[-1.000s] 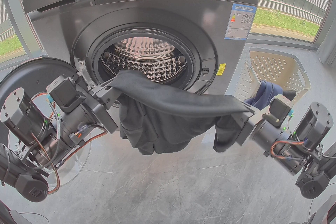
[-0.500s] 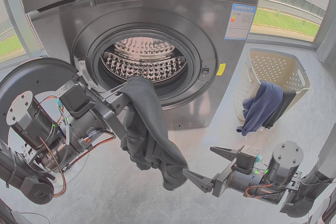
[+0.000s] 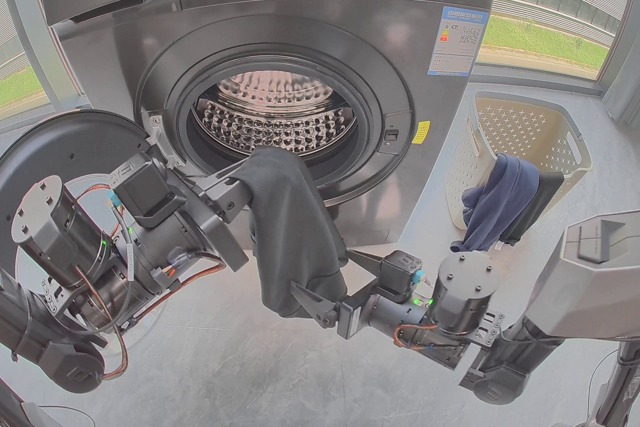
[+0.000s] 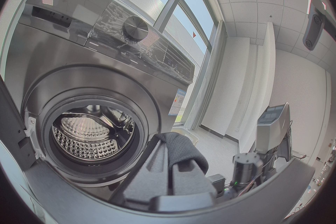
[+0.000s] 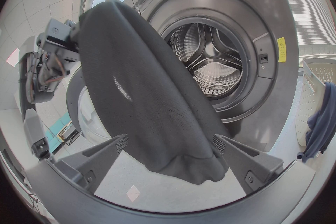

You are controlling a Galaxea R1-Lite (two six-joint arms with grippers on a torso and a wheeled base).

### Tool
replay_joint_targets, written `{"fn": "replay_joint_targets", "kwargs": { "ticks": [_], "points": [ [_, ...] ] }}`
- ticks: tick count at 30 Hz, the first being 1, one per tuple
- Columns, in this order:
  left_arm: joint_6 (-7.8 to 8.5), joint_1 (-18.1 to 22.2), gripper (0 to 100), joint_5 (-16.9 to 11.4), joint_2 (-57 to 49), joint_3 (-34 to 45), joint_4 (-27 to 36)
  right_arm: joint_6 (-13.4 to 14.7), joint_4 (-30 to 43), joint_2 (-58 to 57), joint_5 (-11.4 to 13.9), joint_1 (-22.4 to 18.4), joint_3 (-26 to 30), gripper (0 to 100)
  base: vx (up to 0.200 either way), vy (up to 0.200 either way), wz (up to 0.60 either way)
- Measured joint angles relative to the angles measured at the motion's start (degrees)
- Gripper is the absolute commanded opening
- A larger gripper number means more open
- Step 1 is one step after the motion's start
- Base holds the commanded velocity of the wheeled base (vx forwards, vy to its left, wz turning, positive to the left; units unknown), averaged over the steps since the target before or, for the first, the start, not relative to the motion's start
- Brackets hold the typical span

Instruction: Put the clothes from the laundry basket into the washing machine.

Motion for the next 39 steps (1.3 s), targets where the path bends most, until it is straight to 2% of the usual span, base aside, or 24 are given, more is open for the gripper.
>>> {"fn": "replay_joint_targets", "kwargs": {
  "ticks": [9, 20, 21, 31, 39],
  "points": [
    [0.0, -0.5, 0, -0.6, -1.1, -1.2, -0.9, -1.0, 0.8, 7.1, 0.7, -2.7, -9.7, 100, 0.0, 0.0, 0.0],
    [-0.09, -1.8, 0, -0.7, -2.5, -1.7, -1.0, -1.4, 0.9, 14.3, 1.0, -4.6, -18.6, 100, 0.0, 0.0, 0.0],
    [-0.11, -1.9, 0, -0.7, -2.6, -1.7, -1.0, -1.4, 0.9, 14.6, 1.0, -4.7, -19.2, 0, 0.0, 0.0, 0.0],
    [-0.44, -1.2, 0, -0.4, -2.6, -1.8, -0.5, -1.2, 0.5, 15.3, 1.0, -5.6, -19.8, 0, 0.0, 0.0, 0.0],
    [-0.49, 2.6, 0, -0.5, -1.8, -1.0, 0.7, -1.0, 0.9, 8.9, 0.1, -8.5, -16.9, 0, 0.0, 0.0, 0.0]
  ]
}}
